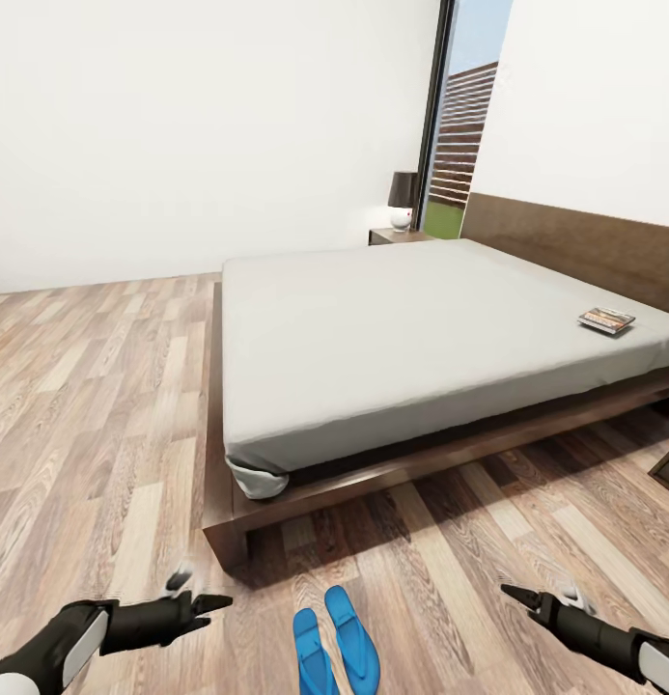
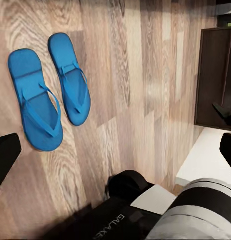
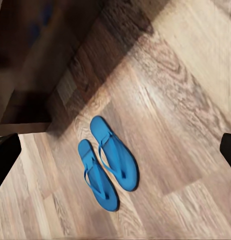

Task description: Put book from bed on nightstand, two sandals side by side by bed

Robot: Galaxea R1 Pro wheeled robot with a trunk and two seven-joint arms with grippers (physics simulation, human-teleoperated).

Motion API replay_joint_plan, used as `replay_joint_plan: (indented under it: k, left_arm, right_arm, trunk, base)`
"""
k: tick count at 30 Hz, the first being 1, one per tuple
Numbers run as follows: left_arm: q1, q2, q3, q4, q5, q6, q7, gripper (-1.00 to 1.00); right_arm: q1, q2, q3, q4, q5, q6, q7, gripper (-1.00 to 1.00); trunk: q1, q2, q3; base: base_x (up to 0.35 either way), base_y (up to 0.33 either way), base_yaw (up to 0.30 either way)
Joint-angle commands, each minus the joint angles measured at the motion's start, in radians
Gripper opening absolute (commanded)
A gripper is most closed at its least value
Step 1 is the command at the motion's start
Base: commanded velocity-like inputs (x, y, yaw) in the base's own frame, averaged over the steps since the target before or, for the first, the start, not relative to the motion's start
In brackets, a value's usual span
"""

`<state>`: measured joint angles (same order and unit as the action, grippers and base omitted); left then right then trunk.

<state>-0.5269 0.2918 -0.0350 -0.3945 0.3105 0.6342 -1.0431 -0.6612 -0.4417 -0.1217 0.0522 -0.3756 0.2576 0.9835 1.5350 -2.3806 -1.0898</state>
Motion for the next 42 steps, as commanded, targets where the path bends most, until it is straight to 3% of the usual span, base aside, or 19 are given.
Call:
replay_joint_plan:
  k: [1, 8, 16, 22, 42]
  left_arm:
    - [0.000, 0.004, -0.004, 0.016, -0.004, -0.004, -0.001, 1.00]
    - [0.002, 0.039, -0.005, 0.171, -0.071, -0.121, -0.009, 1.00]
    - [0.003, 0.073, -0.005, 0.334, -0.086, -0.327, -0.070, 1.00]
    - [0.013, 0.077, -0.005, 0.373, -0.088, -0.402, -0.127, 1.00]
    - [0.016, 0.065, -0.004, 0.381, -0.088, -0.422, -0.138, 1.00]
  right_arm:
    - [0.005, -0.003, -0.009, 0.003, 0.002, 0.010, -0.006, 1.00]
    - [0.068, -0.027, -0.009, 0.003, 0.013, 0.008, -0.035, 1.00]
    - [0.124, -0.033, -0.009, 0.003, 0.015, 0.008, -0.043, 1.00]
    - [0.136, -0.032, -0.009, 0.003, 0.015, 0.011, -0.044, 1.00]
    - [0.139, -0.035, -0.010, 0.003, 0.013, 0.014, -0.050, 1.00]
  trunk:
    - [0.000, 0.000, -0.001]
    - [0.000, 0.000, -0.001]
    - [0.000, 0.000, -0.001]
    - [0.000, 0.000, -0.001]
    - [0.000, 0.000, -0.001]
  base:
    - [0.000, 0.000, 0.000]
    - [0.000, 0.000, 0.000]
    - [0.000, 0.000, 0.000]
    - [0.000, 0.000, 0.000]
    - [0.000, 0.000, 0.000]
